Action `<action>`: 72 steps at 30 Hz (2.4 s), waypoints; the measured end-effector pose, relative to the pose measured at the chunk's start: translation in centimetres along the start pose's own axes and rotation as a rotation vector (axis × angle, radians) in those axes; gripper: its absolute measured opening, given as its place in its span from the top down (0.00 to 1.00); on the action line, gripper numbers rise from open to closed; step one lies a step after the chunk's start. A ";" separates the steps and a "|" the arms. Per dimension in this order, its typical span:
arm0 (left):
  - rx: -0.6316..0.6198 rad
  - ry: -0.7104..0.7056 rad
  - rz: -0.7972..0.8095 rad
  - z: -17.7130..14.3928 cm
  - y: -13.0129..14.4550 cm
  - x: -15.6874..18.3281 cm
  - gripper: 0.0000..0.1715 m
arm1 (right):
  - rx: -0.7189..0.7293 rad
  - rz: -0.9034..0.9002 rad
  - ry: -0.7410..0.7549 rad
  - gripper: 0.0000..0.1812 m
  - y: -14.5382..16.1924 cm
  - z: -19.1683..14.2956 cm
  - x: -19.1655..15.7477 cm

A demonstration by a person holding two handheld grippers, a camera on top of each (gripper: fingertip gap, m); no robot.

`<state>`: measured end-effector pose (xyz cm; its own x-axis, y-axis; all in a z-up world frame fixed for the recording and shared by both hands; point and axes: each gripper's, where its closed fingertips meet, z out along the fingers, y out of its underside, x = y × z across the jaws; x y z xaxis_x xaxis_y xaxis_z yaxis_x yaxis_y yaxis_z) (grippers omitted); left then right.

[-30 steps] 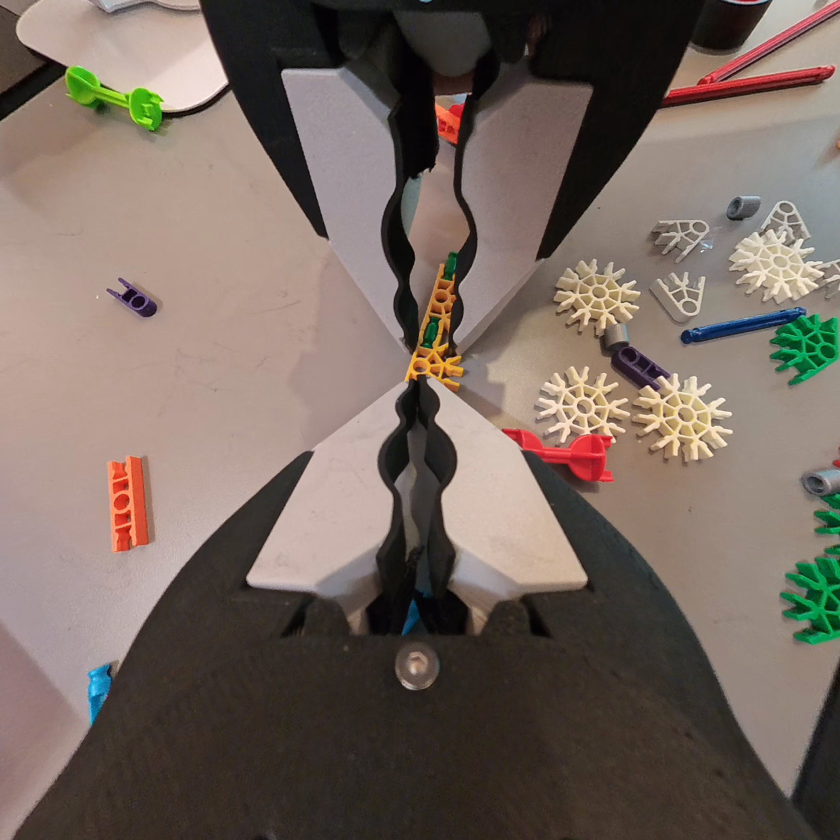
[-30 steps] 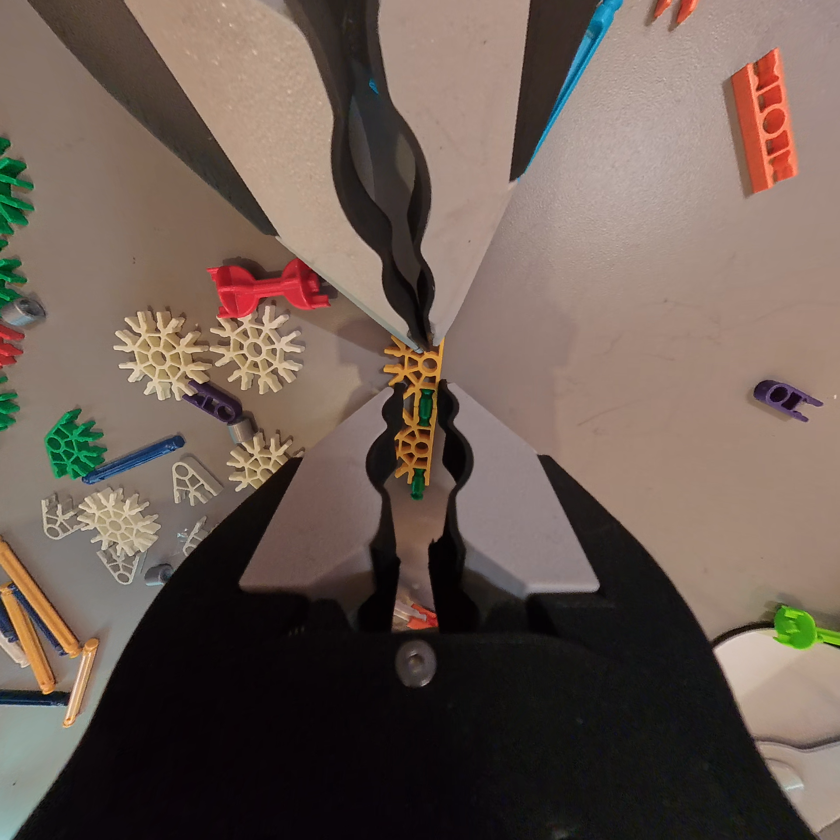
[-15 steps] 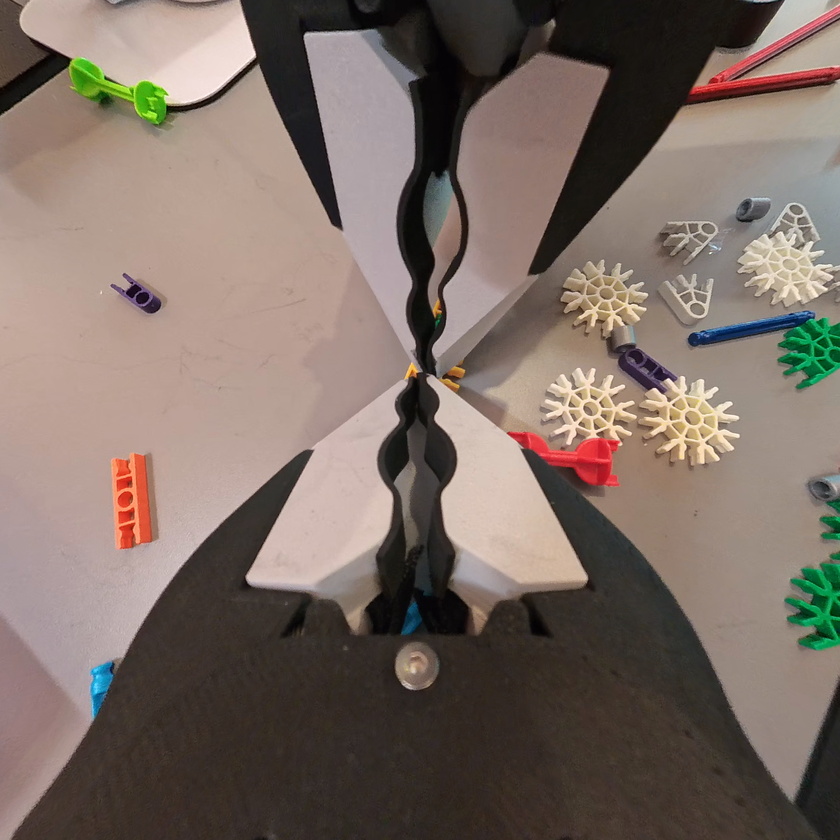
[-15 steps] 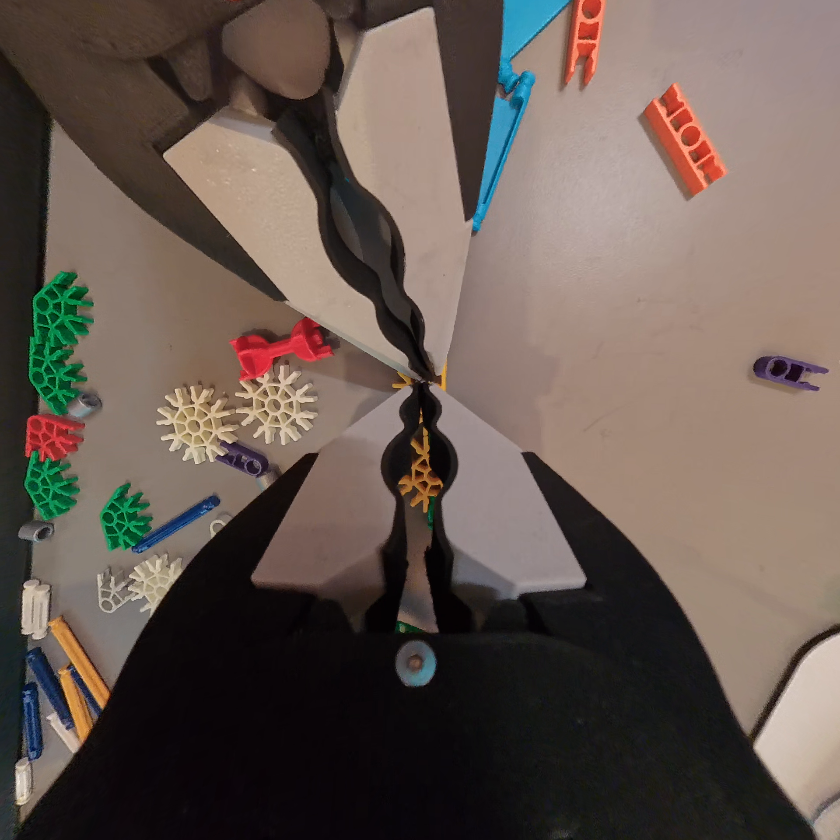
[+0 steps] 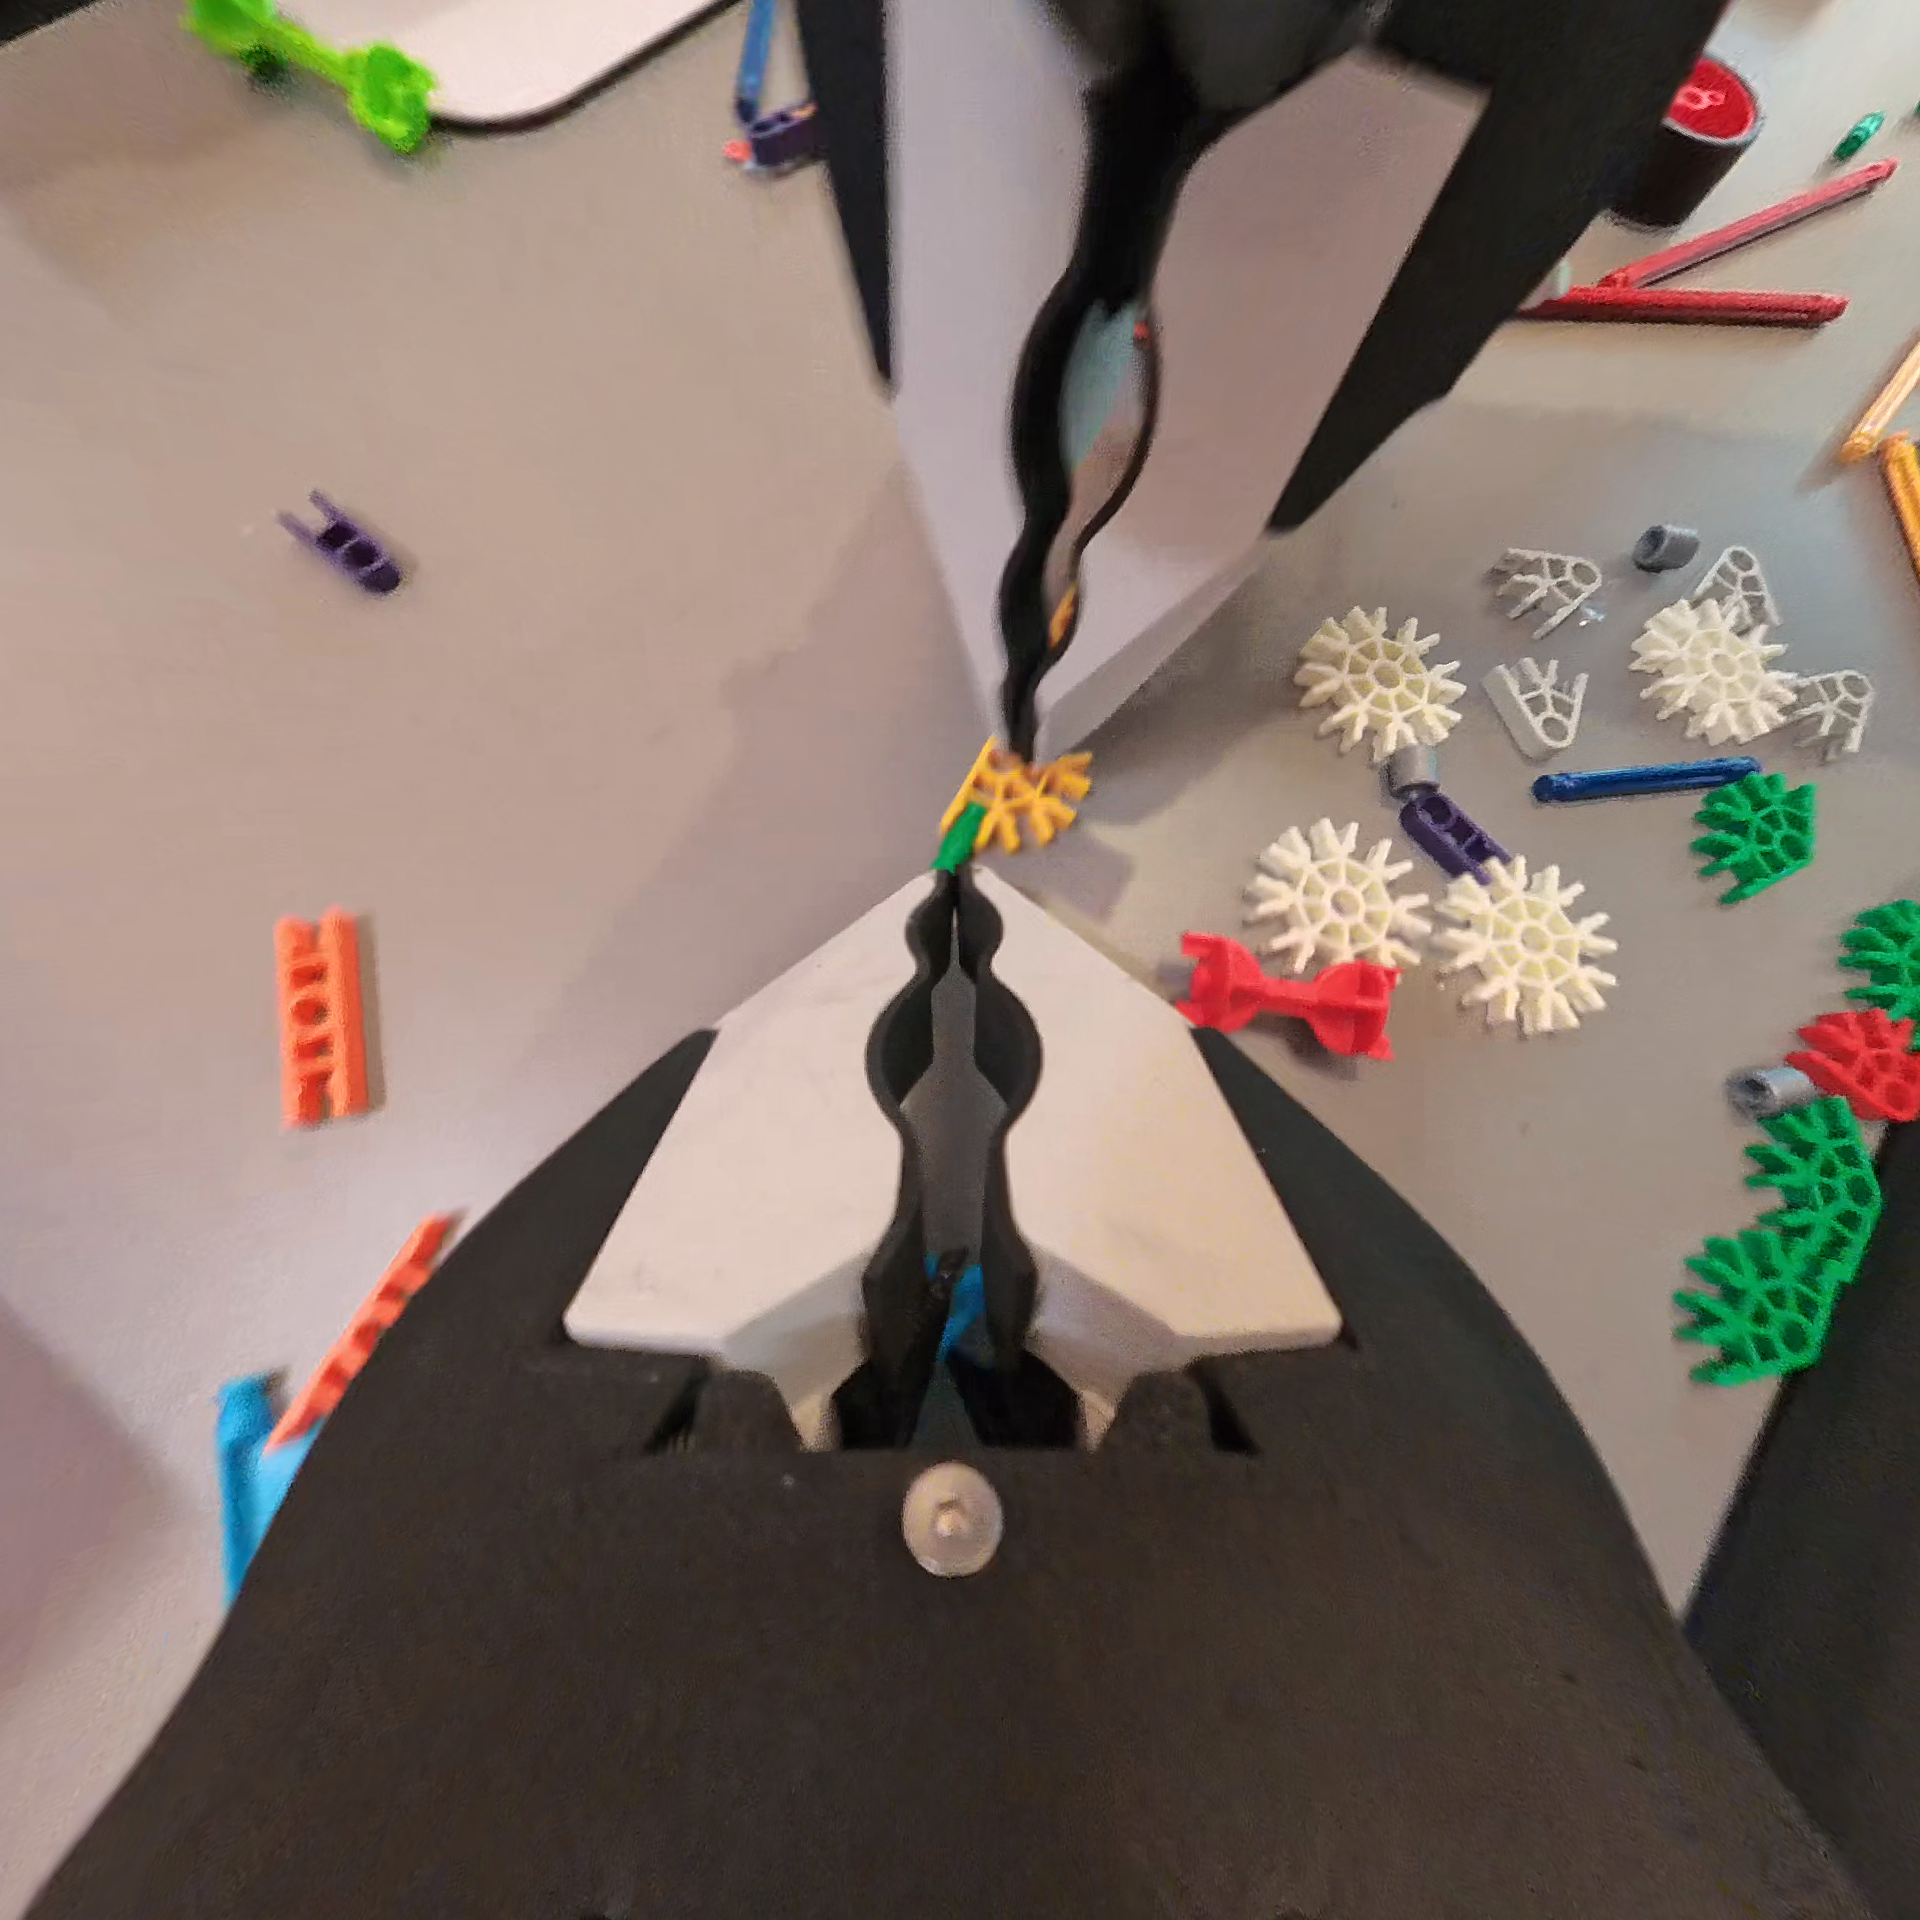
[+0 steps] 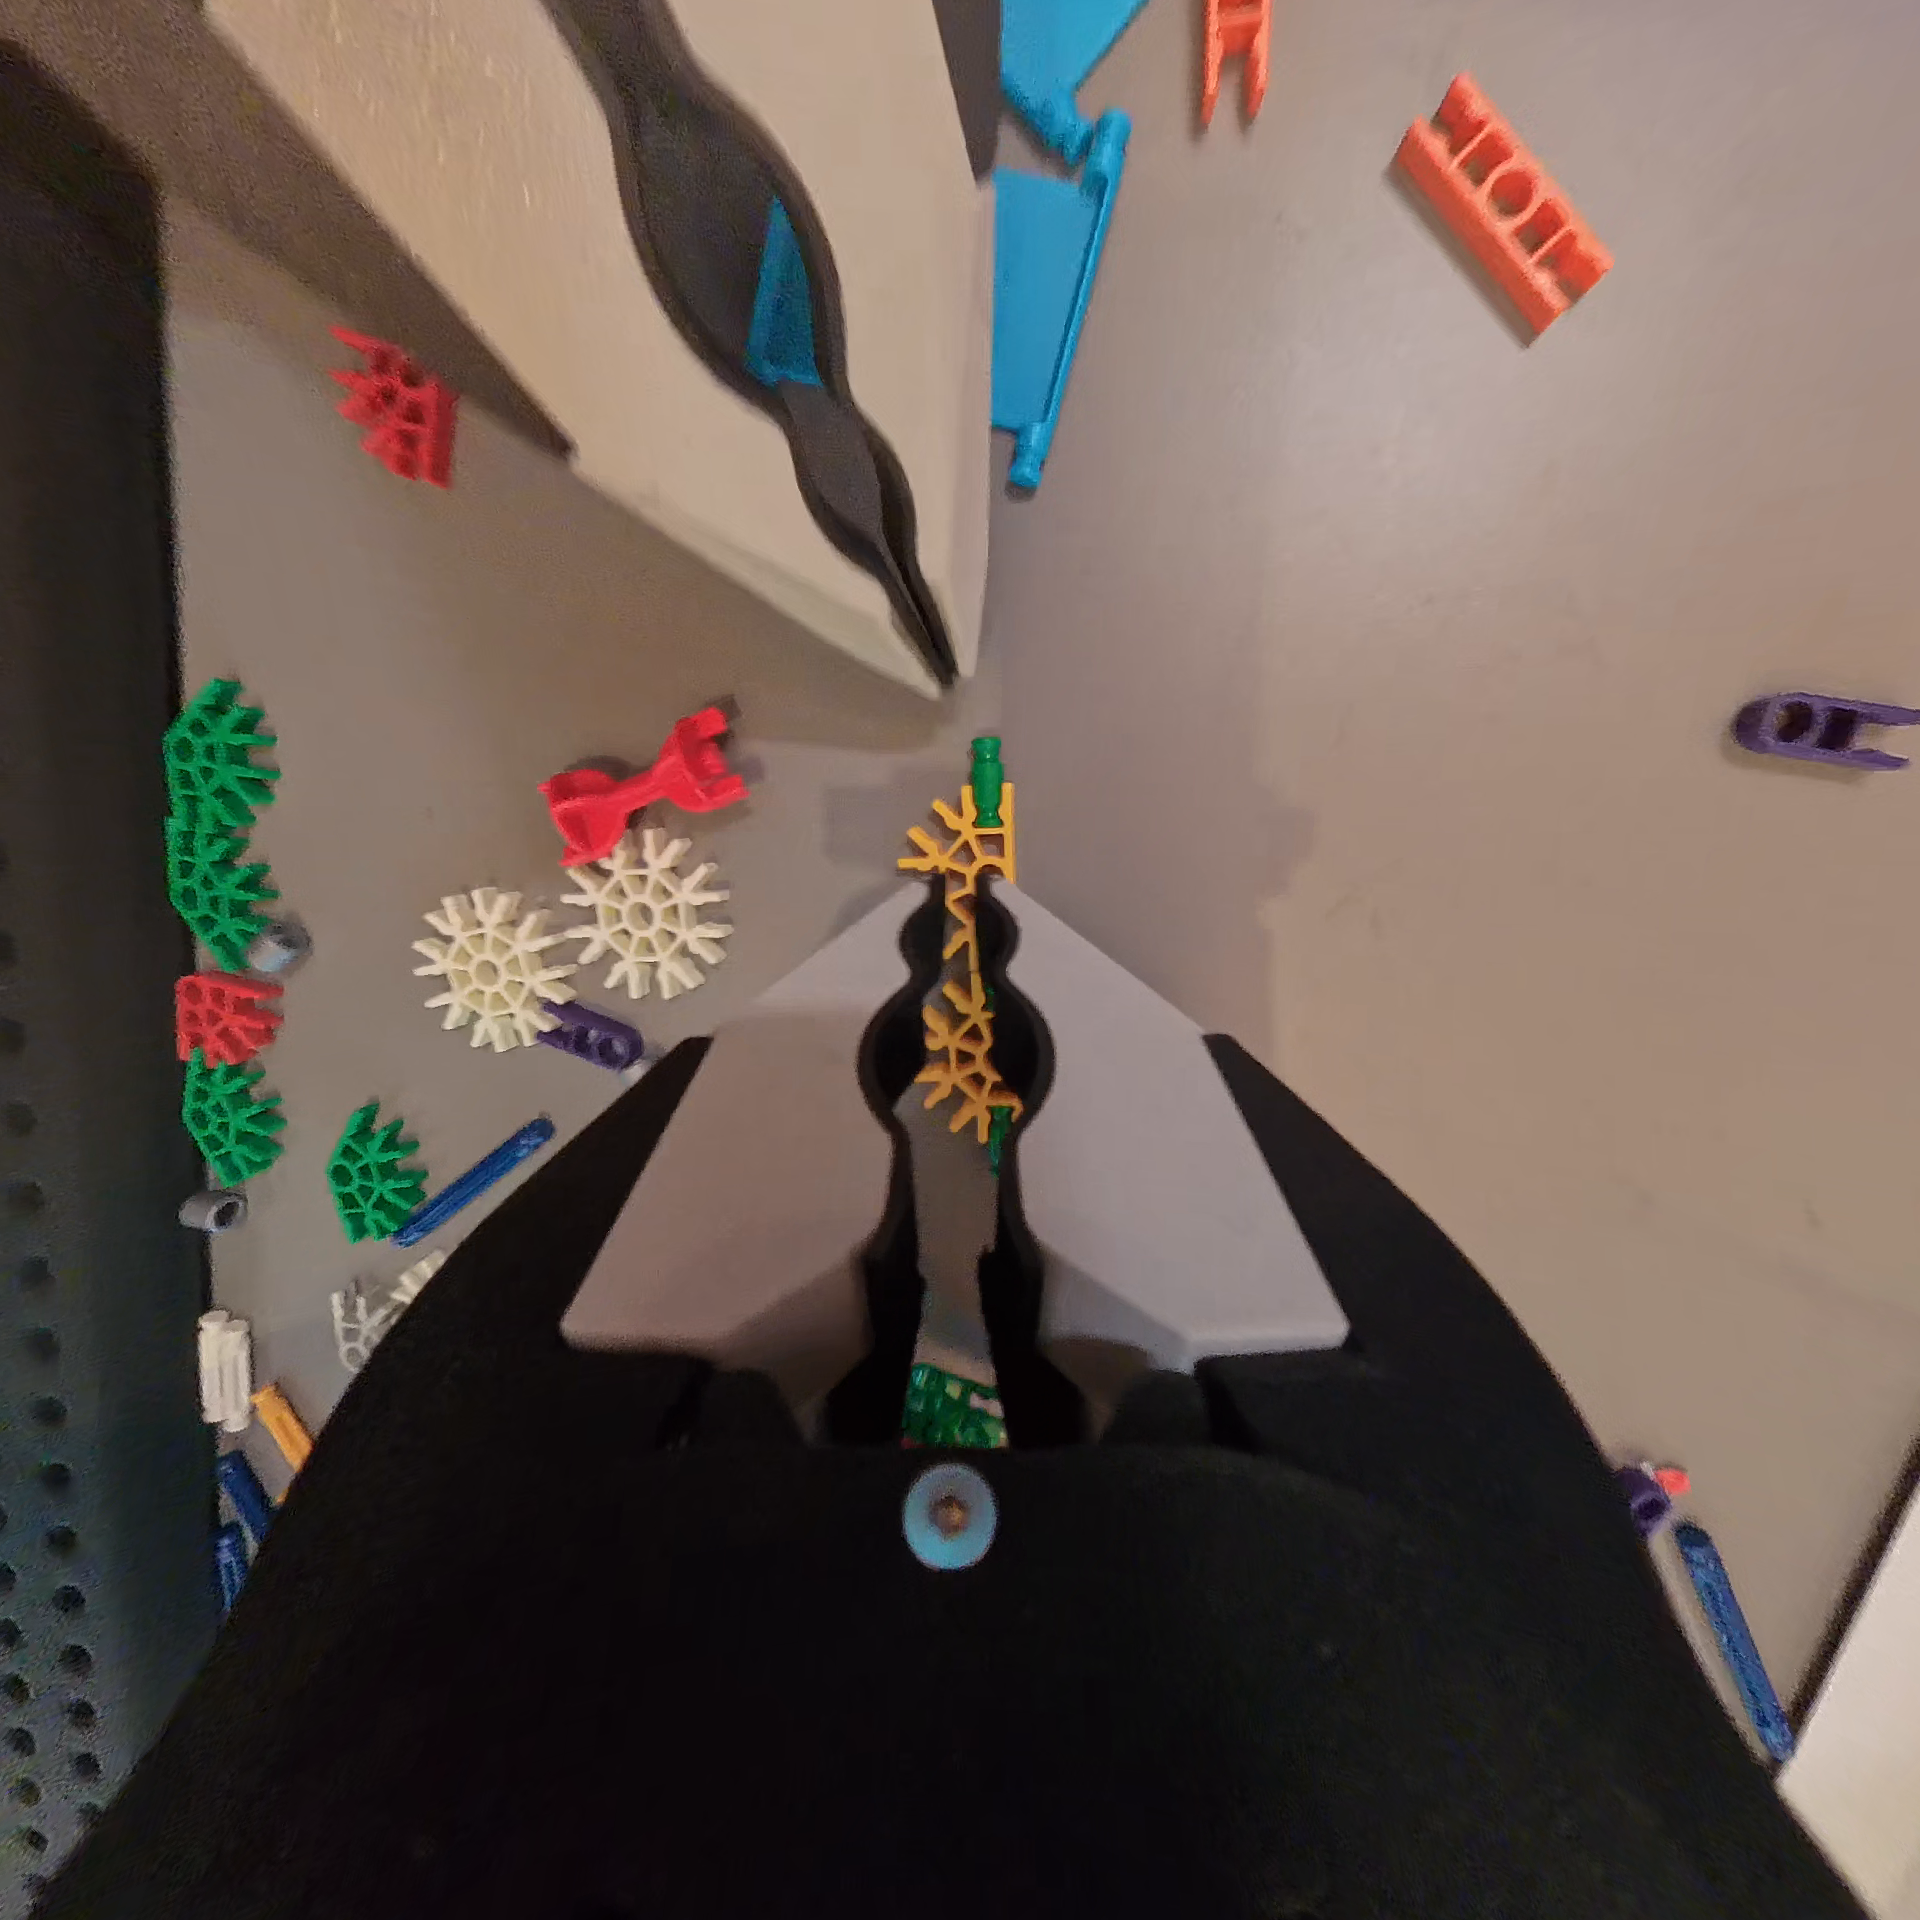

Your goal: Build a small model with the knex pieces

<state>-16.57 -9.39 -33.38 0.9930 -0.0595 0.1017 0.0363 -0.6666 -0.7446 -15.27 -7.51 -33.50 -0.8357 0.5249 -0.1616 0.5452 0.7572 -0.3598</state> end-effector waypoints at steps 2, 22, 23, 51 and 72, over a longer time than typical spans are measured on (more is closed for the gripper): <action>0.028 -0.004 -0.036 -2.1 0.2 -0.5 0.99 | 0.049 0.021 0.004 0.95 -0.3 -1.5 0.0; -0.056 -0.205 -0.078 -9.6 2.8 -4.7 0.82 | 0.220 0.069 0.153 0.84 3.9 -11.4 -6.2; -0.056 -0.174 -0.062 -9.2 2.3 -3.5 0.82 | 0.216 0.079 0.163 0.84 5.1 -11.9 -7.2; -0.195 -0.015 0.018 -5.0 3.9 9.0 0.80 | 0.329 0.277 0.176 0.87 10.2 -2.9 -16.8; -0.202 -0.114 -0.068 3.1 0.3 11.0 0.94 | 0.433 0.321 0.242 0.88 10.6 -4.7 -16.3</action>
<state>-5.31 -7.95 -34.57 0.9957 0.0673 0.0639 0.0921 -0.8018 -0.5905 4.42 -6.24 -30.40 -0.5664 0.8141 -0.1282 0.6492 0.3449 -0.6779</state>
